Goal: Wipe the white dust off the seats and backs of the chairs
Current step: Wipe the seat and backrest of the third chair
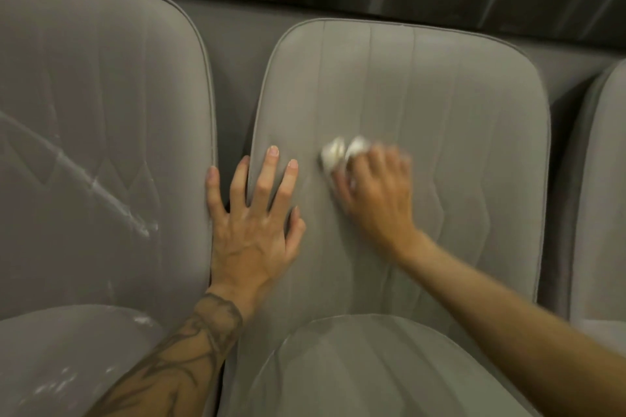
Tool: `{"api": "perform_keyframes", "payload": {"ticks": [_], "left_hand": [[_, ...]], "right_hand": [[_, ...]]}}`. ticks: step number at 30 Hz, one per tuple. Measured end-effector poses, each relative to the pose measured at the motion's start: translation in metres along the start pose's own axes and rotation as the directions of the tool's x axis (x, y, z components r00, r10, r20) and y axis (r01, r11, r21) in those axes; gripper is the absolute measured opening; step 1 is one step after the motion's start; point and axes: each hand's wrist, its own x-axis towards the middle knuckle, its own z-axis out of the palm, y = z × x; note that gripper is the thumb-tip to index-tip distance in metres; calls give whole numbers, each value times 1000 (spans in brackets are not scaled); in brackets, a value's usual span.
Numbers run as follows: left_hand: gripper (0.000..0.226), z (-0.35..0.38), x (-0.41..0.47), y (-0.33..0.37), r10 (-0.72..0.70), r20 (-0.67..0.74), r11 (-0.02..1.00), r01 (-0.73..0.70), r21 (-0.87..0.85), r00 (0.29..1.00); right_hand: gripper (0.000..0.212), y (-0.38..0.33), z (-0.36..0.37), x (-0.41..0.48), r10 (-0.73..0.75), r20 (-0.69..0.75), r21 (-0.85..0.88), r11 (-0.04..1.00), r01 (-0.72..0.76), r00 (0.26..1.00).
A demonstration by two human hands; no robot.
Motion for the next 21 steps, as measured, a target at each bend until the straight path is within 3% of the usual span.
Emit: {"api": "perform_keyframes", "payload": {"ticks": [2, 4, 5, 7, 9, 12, 13, 15, 17, 18, 19, 21], "left_hand": [[62, 0, 0, 0, -8, 6, 1000, 7, 6, 1000], [62, -1, 0, 1, -6, 12, 1000, 6, 9, 1000], [61, -1, 0, 1, -3, 10, 1000, 3, 7, 1000], [61, 0, 1, 0, -4, -2, 1000, 4, 6, 1000], [61, 1, 0, 0, -3, -2, 1000, 3, 0, 1000], [60, 1, 0, 1, -5, -4, 1000, 5, 5, 1000], [61, 2, 0, 1, -5, -8, 1000, 5, 2, 1000], [62, 1, 1, 1, -6, -19, 1000, 6, 5, 1000], [62, 2, 1, 0, -5, -14, 1000, 5, 8, 1000], [62, 2, 0, 0, -5, -11, 1000, 5, 7, 1000], [62, 1, 0, 0, -3, -10, 1000, 3, 8, 1000], [61, 0, 0, 1, -4, -16, 1000, 4, 12, 1000]], "right_hand": [[23, -10, -11, -78, -280, 176, 115, 958, 262, 944], [14, -8, -20, -124, -567, 312, 247, 823, 511, 763], [12, -4, -20, -124, -602, 317, 267, 798, 540, 733], [18, -2, -11, -97, -478, 245, 197, 876, 440, 843], [26, -4, -4, -60, -230, 134, 101, 971, 217, 964], [27, -19, 1, -64, -33, 70, 52, 998, 30, 997], [25, -24, -1, -81, -47, 89, 76, 996, 41, 995], [17, -28, -9, -123, -325, 210, 216, 935, 281, 922], [8, -21, -19, -150, -705, 305, 377, 707, 598, 641], [11, -15, -21, -150, -791, 309, 412, 612, 675, 529], [14, -11, -19, -145, -807, 299, 414, 590, 693, 509], [16, -11, -13, -125, -718, 252, 367, 692, 622, 649]]}}
